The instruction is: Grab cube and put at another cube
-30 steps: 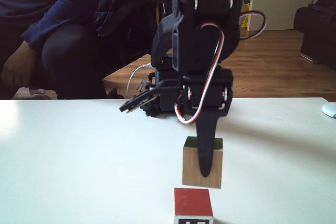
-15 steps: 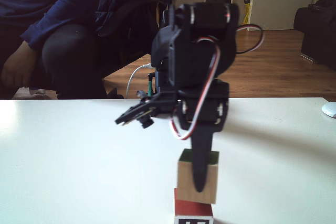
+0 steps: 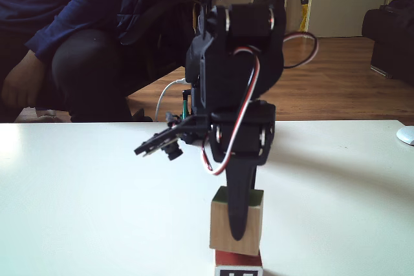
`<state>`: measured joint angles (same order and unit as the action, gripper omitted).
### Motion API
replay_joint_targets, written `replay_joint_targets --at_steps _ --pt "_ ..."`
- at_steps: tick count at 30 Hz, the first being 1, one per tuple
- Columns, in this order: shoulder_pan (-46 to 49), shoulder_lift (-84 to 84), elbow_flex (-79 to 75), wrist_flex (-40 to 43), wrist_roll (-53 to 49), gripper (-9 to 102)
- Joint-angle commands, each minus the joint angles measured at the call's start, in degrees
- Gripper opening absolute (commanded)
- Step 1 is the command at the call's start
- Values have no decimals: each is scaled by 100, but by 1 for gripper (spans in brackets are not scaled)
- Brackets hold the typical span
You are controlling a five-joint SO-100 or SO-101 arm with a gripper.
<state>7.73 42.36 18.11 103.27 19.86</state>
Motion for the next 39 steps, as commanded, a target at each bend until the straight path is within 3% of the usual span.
replay_joint_targets --at_steps 1,15,22,31,39 --pt "-9 79 -167 26 -35 27" --pt "-123 158 97 26 -79 39" --pt "-308 1178 835 26 35 43" --pt "-791 4553 3296 26 114 46" --pt "-580 9448 6486 -624 -765 45"
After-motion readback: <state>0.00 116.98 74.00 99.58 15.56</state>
